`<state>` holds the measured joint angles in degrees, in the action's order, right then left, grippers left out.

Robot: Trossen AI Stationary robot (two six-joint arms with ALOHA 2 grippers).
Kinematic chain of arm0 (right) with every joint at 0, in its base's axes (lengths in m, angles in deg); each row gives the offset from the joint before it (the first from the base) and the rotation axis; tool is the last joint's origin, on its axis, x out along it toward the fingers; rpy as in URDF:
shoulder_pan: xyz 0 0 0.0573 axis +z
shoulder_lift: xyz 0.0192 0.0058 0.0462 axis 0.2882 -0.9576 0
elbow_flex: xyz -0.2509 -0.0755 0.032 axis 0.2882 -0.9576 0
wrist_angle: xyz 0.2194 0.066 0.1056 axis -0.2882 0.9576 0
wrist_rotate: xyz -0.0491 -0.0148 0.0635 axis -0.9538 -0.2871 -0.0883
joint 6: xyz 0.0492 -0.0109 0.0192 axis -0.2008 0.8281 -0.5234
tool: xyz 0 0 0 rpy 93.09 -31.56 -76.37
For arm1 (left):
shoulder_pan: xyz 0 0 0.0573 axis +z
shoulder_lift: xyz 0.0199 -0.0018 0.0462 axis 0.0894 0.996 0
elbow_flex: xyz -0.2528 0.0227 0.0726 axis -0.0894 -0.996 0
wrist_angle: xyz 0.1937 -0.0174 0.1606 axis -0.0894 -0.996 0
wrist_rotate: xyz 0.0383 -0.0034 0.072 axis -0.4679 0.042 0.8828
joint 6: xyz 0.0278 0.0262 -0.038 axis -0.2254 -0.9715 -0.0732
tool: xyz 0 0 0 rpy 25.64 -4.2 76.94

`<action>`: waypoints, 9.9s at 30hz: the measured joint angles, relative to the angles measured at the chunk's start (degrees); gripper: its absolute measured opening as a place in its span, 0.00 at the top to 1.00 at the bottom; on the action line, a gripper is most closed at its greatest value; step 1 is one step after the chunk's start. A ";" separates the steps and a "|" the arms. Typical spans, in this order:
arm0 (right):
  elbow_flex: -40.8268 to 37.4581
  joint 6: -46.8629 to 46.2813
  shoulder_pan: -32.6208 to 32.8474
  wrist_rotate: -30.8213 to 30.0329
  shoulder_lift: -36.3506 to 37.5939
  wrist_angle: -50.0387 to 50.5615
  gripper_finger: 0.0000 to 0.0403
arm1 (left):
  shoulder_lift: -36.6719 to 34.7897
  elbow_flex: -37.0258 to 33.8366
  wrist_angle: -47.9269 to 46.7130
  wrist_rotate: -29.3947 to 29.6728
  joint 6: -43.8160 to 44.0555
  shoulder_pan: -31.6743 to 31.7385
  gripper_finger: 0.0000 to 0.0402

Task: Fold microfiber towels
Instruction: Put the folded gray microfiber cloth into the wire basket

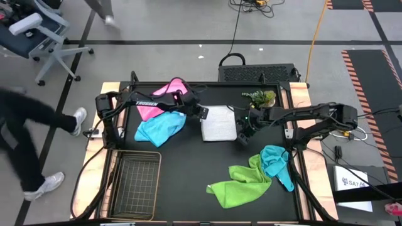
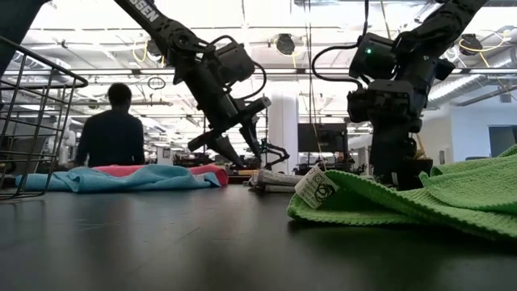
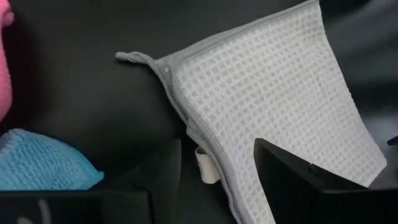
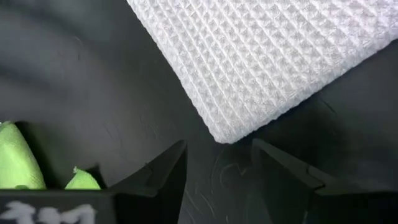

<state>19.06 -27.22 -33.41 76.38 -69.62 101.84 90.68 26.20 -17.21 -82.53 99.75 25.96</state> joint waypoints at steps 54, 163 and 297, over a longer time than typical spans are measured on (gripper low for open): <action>-0.07 -6.36 -2.00 0.03 -8.42 -9.88 0.41 | 8.52 0.07 12.11 -3.91 0.49 3.31 0.49; -0.02 -6.27 -1.25 1.69 -10.34 -15.79 1.00 | -4.82 0.04 2.86 3.88 -8.86 -1.95 0.55; 13.27 -14.01 -4.99 12.13 11.06 -36.39 1.00 | -20.69 0.07 10.88 23.36 -37.20 -19.33 0.99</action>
<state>32.33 -41.23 -38.40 88.51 -58.57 65.45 69.99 26.26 -6.33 -59.17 62.56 6.63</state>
